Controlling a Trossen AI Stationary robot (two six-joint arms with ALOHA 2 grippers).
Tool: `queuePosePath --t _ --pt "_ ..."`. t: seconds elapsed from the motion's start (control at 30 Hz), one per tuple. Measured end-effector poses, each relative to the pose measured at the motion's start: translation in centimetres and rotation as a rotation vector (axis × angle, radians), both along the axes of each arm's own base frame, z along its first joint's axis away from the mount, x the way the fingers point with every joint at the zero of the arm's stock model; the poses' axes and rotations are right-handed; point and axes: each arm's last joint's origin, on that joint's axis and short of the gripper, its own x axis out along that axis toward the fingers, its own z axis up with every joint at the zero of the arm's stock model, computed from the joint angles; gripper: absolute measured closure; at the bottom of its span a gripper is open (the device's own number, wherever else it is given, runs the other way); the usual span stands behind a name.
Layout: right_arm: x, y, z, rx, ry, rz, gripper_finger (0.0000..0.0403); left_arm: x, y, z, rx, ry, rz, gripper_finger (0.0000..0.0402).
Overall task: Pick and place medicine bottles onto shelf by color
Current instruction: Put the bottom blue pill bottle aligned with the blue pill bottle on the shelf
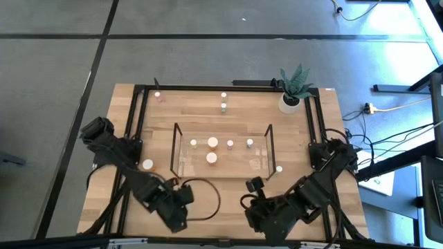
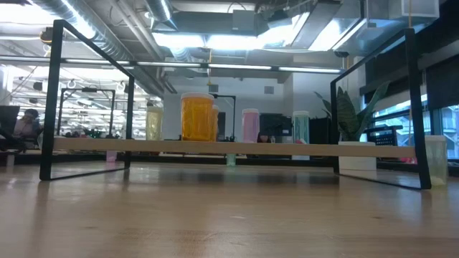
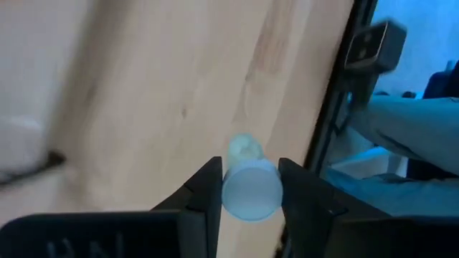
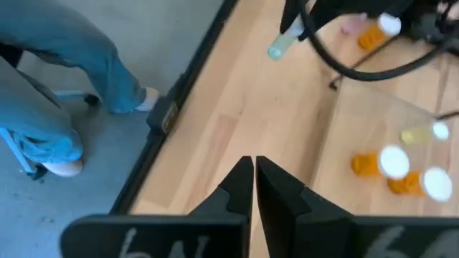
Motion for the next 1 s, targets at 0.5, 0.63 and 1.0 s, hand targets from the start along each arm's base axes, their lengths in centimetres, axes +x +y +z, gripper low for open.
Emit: queuePosePath --t 0.5,0.63,1.0 --pt "-5.0 -3.7 4.5 0.011 -0.047 -0.149 0.0381 5.1 6.5 2.7 0.148 -0.087 -0.102 0.0295" --pt "-5.8 -4.2 4.7 -0.025 -0.066 -0.149 0.0381 6.0 7.9 3.9 0.178 -0.125 -0.133 0.0295" --pt "-7.0 -6.4 1.5 -0.016 -0.178 -0.161 0.0381 7.2 9.9 6.8 0.277 -0.221 -0.144 0.0295"
